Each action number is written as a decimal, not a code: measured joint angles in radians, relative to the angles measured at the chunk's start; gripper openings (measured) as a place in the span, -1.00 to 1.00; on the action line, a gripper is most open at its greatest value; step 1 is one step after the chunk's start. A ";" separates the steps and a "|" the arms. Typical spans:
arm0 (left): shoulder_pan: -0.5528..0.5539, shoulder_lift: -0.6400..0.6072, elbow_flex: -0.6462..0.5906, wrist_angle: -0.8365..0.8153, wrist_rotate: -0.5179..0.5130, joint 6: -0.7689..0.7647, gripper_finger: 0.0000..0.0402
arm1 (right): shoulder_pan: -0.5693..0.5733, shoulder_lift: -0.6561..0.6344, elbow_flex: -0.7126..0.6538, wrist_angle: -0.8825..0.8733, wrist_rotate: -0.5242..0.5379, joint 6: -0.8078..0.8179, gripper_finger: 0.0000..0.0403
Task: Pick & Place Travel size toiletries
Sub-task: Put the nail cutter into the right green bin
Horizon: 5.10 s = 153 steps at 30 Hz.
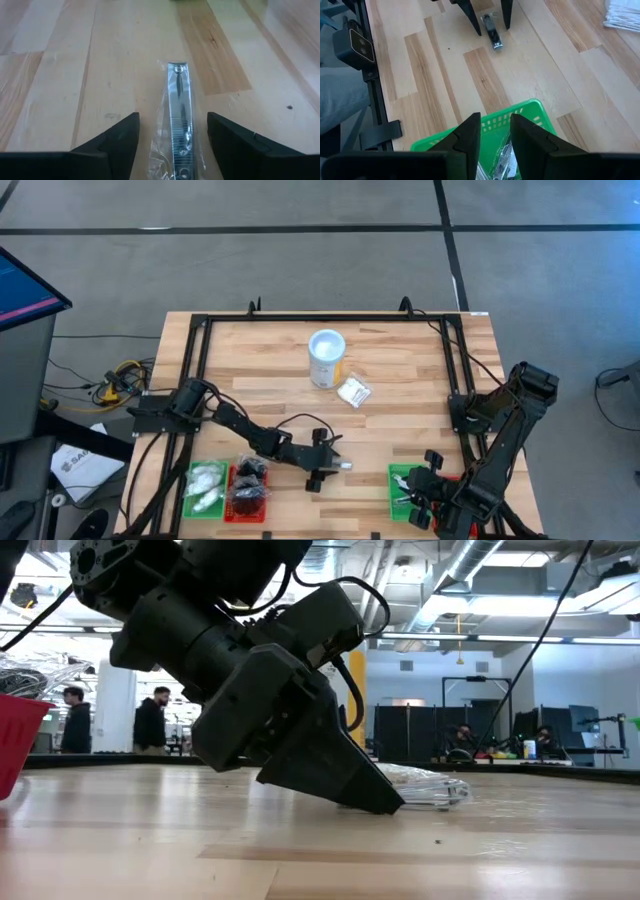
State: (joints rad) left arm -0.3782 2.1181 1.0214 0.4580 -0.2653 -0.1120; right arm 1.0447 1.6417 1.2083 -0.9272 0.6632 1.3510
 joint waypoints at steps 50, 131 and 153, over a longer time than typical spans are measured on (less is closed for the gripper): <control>-0.020 -0.207 -0.005 -0.011 0.009 -0.078 -0.80 | -0.057 0.000 0.000 0.051 0.098 -0.112 -0.52; -0.047 -0.241 -0.002 0.159 0.032 -0.042 -0.79 | -0.327 -0.001 0.000 0.477 0.077 -0.706 -0.52; -0.048 -0.241 -0.002 0.169 0.036 -0.015 -0.79 | -0.382 0.076 -0.001 0.493 -0.065 -0.741 -0.52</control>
State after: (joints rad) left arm -0.4259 1.8774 1.0199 0.6269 -0.2298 -0.1272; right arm 0.6626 1.7179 1.2072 -0.4341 0.5978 0.6098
